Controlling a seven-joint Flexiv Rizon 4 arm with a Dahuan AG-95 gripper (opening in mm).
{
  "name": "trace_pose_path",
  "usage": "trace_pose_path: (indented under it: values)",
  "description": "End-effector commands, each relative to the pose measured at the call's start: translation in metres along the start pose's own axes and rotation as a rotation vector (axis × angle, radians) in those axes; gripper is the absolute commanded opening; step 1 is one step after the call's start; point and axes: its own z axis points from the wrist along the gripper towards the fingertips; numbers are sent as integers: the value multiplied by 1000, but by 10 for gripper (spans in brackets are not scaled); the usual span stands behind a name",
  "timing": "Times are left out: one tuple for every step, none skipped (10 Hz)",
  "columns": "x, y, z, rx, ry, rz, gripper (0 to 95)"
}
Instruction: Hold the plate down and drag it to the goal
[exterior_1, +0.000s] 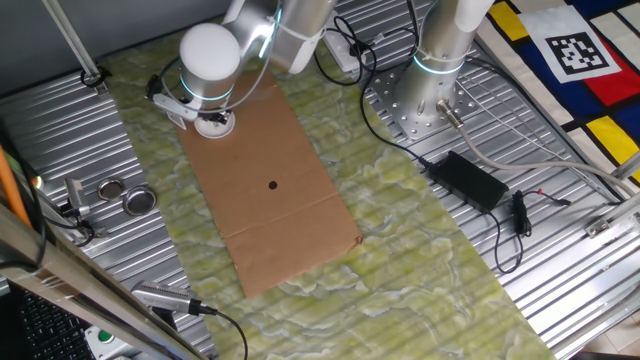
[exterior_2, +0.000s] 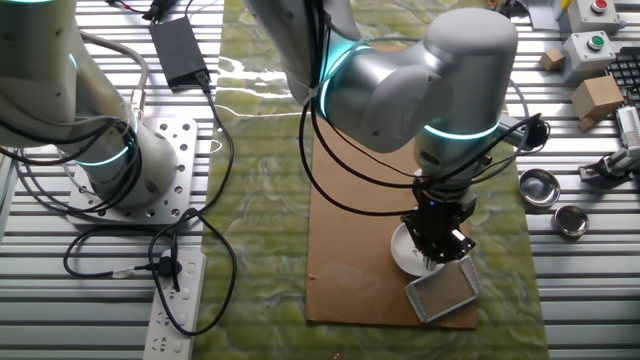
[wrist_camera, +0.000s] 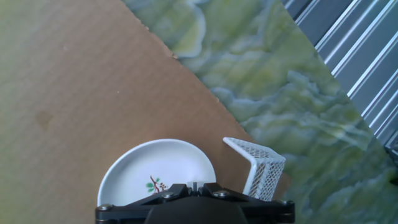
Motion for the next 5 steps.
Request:
trace_pose_path:
  values:
    - [0,-2,0,1,1,-7,0]
    - [0,-2,-1,-5,0,-15,0]
    - [0,-3,-1,-12,4,-35,0]
    - [0,-3,-1,-21,3,-50,0]
    - [-1,-3,-1,-30,3,-59,0]
